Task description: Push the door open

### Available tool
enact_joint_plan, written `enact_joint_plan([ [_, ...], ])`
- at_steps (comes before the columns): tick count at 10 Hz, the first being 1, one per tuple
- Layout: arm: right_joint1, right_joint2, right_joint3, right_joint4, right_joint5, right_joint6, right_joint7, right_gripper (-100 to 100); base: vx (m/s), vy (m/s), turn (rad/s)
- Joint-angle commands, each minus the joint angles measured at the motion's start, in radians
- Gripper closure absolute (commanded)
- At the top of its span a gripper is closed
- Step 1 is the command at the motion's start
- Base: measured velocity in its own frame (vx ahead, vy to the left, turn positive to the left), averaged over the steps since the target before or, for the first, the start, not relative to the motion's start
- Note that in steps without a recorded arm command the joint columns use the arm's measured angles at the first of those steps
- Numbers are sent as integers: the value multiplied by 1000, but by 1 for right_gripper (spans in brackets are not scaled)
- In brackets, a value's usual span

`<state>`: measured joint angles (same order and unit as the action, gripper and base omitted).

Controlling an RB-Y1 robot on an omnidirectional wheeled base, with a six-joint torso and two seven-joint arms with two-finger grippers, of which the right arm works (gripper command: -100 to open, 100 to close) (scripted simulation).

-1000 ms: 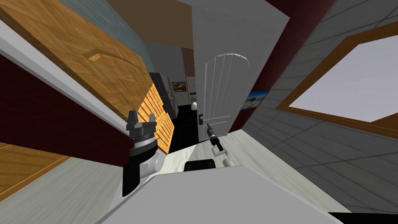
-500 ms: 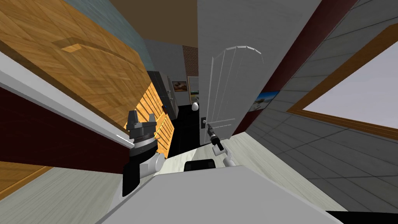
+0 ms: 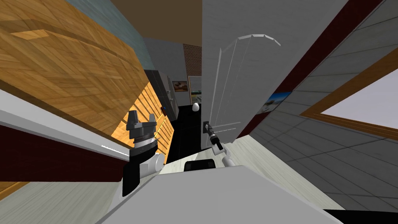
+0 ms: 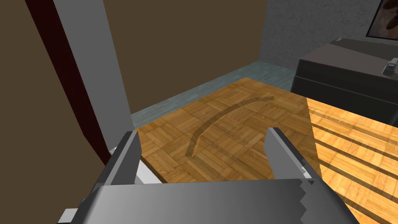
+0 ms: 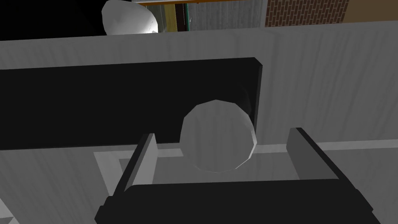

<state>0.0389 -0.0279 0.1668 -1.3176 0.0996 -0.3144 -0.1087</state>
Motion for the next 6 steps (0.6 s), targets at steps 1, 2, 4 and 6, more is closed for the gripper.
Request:
enact_joint_plan([
  [1, 0, 0, 0, 0, 0, 0, 0, -100, 80, 18, 2],
  [2, 0, 0, 0, 0, 0, 0, 0, 100, -10, -2, -3],
  [4, 0, 0, 0, 0, 0, 0, 0, 100, -25, -7, 4],
  [6, 0, 0, 0, 0, 0, 0, 0, 100, -13, -2, -2],
])
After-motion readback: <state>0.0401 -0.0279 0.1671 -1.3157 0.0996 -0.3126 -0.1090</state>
